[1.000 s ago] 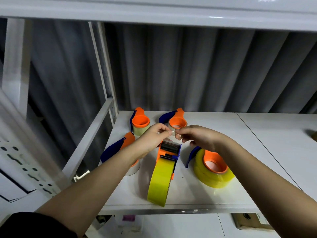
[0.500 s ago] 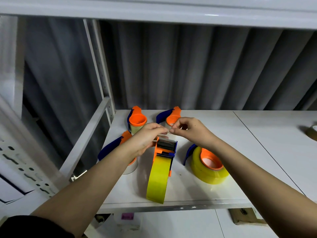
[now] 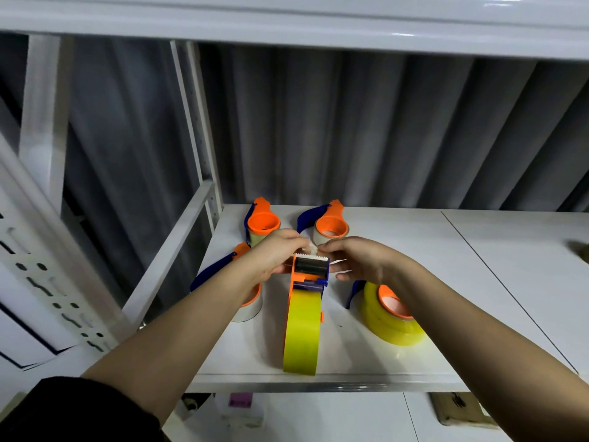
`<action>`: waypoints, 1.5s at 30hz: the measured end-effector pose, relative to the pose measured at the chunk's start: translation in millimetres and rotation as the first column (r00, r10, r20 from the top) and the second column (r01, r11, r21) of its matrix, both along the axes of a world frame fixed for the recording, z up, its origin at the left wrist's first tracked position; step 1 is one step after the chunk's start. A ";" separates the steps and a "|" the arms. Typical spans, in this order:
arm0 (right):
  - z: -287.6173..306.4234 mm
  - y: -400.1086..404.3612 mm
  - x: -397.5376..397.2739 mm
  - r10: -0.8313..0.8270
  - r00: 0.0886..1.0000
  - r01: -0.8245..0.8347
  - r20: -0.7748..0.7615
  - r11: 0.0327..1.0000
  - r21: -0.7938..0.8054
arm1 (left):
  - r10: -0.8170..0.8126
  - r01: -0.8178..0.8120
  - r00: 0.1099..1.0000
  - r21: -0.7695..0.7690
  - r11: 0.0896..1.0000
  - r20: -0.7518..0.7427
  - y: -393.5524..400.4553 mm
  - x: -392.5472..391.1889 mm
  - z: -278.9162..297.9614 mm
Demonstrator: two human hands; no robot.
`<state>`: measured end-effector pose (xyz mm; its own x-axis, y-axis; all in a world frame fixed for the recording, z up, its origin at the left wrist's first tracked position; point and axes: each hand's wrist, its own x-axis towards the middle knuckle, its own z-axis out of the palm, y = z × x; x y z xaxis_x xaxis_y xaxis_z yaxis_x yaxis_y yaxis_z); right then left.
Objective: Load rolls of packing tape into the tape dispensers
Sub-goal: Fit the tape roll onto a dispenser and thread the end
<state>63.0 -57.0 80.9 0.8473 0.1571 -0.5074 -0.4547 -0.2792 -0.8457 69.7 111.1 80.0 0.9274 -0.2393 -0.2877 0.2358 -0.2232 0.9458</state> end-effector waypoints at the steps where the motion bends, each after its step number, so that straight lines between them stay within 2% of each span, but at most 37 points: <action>1: -2.0 0.5 1.2 0.003 1.000 -0.003 -0.007 1.000 -0.002 | -0.011 0.011 1.000 0.043 0.999 0.007 0.4 0.2 -1.0; 3: -5.4 1.2 3.1 0.012 1.000 -0.012 -0.018 1.000 -0.001 | -0.010 0.011 1.000 0.083 0.997 -0.008 0.9 1.0 -2.7; 7: -9.8 1.9 5.6 0.009 0.999 -0.008 -0.040 1.000 0.031 | 0.037 -0.031 0.990 0.047 0.998 -0.133 1.9 3.7 -3.4; 11: -13.5 2.9 6.5 -0.026 0.997 0.031 -0.070 0.997 0.067 | 0.029 -0.025 0.981 0.020 0.999 -0.192 4.3 5.8 -4.5; 18: -16.7 3.4 5.3 0.007 0.995 0.002 -0.101 0.996 0.086 | -0.067 0.088 0.942 0.051 0.995 -0.328 7.0 12.0 3.1; 25: -24.5 4.2 2.2 0.020 0.992 0.001 -0.128 0.988 0.156 | -0.125 0.186 0.917 0.129 0.974 -0.379 5.7 17.5 4.8; 30: -33.3 6.7 0.5 -0.036 0.990 0.071 -0.137 0.963 0.261 | -0.175 0.237 0.886 0.097 0.967 -0.429 9.7 17.4 -5.4; 35: -46.9 14.1 -2.4 -0.181 0.977 0.212 -0.112 0.867 0.450 | -0.182 0.207 0.868 0.003 0.978 -0.461 11.6 16.0 -15.7; 39: -57.6 16.7 -4.4 -0.212 0.973 0.228 -0.091 0.829 0.511 | -0.121 0.111 0.881 -0.049 0.993 -0.458 11.4 10.9 -23.3; 41: -59.9 15.9 -5.6 -0.241 0.967 0.250 -0.086 0.816 0.522 | -0.005 -0.033 0.908 -0.083 0.996 -0.419 12.1 4.6 -27.7; 43: -61.1 14.8 -7.3 -0.271 0.958 0.279 -0.095 0.800 0.531 | 0.188 -0.228 0.939 -0.110 0.967 -0.289 13.5 -4.8 -34.4; 45: -62.7 13.6 -8.0 -0.293 0.950 0.301 -0.104 0.782 0.547 | 0.311 -0.319 0.946 -0.094 0.943 -0.087 16.4 -19.1 -39.6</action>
<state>55.0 -43.4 18.3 0.8927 0.1539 -0.4235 -0.4491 0.3808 -0.8083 50.6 127.5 40.4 0.9386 0.0292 -0.3438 0.3446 -0.0270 0.9384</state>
